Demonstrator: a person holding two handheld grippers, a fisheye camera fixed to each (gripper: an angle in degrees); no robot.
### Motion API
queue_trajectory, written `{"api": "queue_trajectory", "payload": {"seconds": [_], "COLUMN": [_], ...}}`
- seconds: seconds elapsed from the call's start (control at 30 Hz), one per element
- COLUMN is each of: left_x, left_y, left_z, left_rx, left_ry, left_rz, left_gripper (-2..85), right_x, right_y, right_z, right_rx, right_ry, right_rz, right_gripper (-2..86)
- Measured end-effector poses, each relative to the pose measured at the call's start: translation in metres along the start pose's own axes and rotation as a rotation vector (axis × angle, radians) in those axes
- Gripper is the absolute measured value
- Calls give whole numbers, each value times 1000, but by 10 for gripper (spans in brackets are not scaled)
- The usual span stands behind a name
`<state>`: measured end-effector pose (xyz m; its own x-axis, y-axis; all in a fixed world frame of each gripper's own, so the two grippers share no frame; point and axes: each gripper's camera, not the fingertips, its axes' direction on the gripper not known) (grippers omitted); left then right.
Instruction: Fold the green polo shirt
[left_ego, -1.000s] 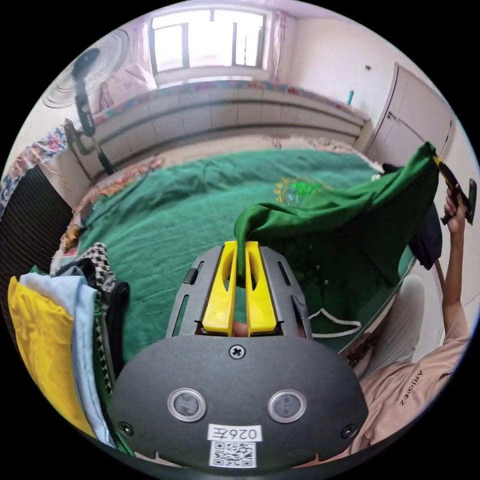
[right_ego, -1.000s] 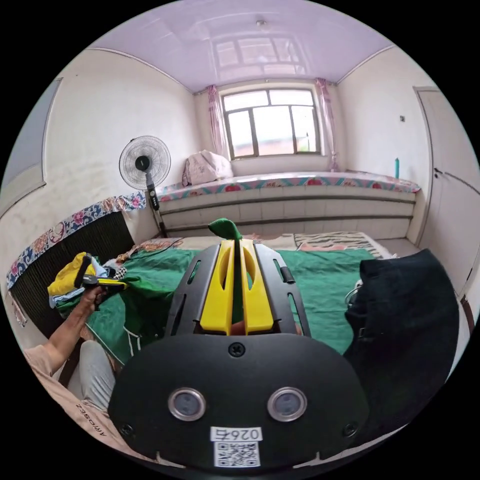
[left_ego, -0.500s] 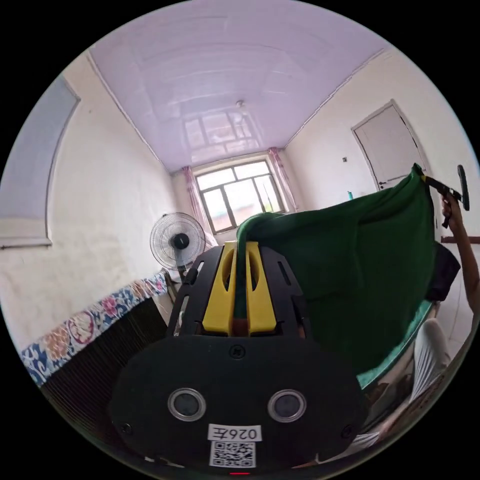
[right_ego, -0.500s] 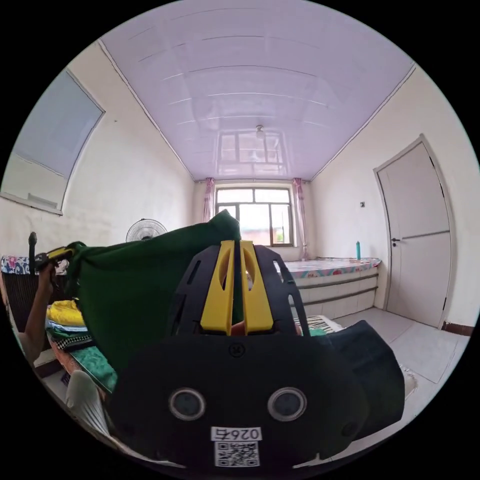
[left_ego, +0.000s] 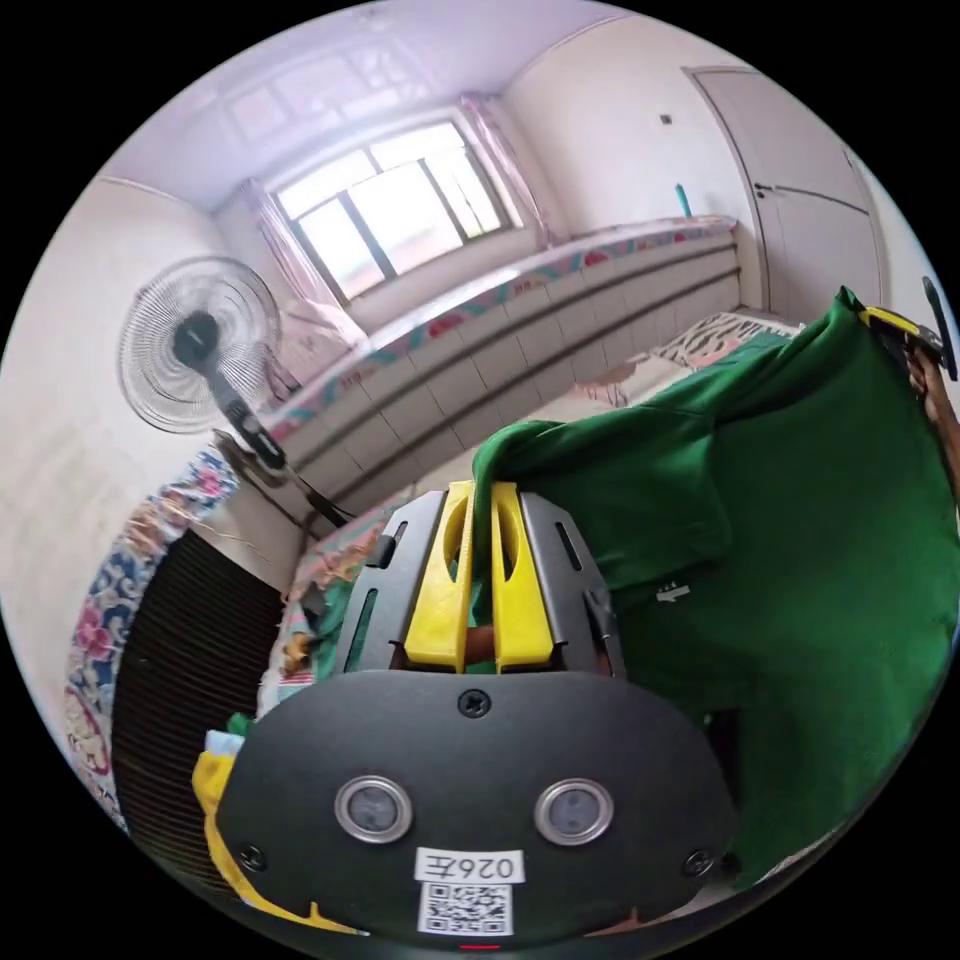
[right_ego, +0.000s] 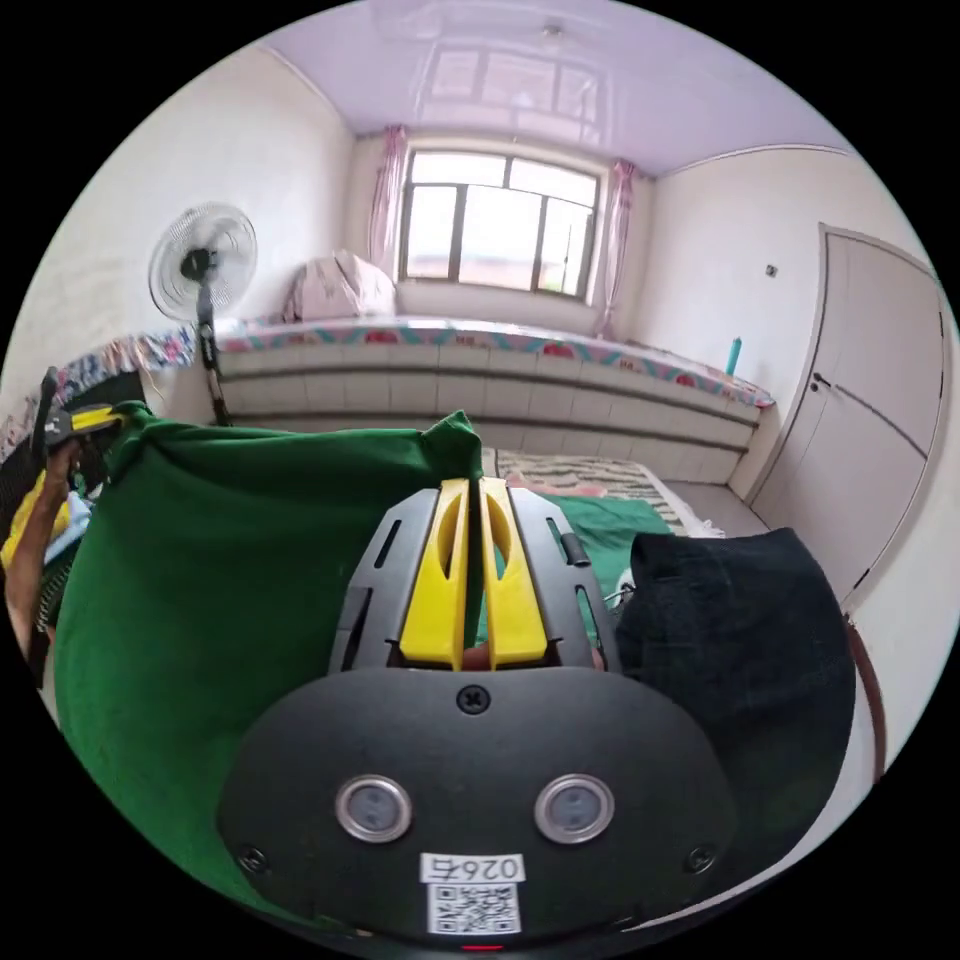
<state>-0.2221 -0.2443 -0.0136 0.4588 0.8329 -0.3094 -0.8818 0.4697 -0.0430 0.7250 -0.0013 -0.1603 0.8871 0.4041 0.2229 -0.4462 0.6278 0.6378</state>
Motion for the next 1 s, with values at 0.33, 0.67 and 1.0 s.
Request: {"api": "queue_trajectory", "payload": {"seconds": [0.33, 0.67, 1.0], "left_x": [-17, -107, -74], "left_y": [-47, 55, 157], "left_z": [260, 112, 27], "left_rx": [-276, -232, -382], "left_ry": [284, 285, 742], "left_rz": [-249, -169, -274], "left_gripper": [82, 80, 156], "right_x": [-49, -36, -26], "right_y": [10, 109, 310], "right_z": [319, 137, -34], "right_rx": [-383, -300, -428], "right_ry": [143, -104, -109], "right_rz": [-12, -44, -11], "right_gripper": [17, 17, 17]}}
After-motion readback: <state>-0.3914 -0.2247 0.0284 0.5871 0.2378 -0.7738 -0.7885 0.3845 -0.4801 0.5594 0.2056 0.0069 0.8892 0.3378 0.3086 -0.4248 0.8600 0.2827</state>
